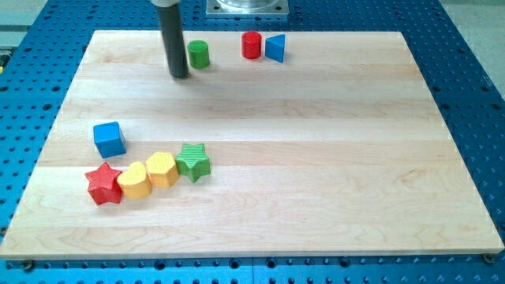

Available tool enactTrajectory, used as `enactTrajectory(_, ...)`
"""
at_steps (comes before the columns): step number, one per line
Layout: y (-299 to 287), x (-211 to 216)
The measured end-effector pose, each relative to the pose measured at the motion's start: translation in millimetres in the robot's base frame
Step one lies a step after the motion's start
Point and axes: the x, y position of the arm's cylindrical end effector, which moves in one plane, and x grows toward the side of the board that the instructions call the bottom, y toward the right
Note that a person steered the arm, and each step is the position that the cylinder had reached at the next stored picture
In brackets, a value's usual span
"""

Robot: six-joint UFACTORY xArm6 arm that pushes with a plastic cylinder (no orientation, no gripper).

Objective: Move the green circle left to the red circle

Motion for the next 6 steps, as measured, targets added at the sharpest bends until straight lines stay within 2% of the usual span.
enactTrajectory(1, 44, -12)
enactTrajectory(3, 61, -42)
enactTrajectory(4, 25, -3)
enactTrajectory(5, 16, 78)
enactTrajectory(6, 54, 186)
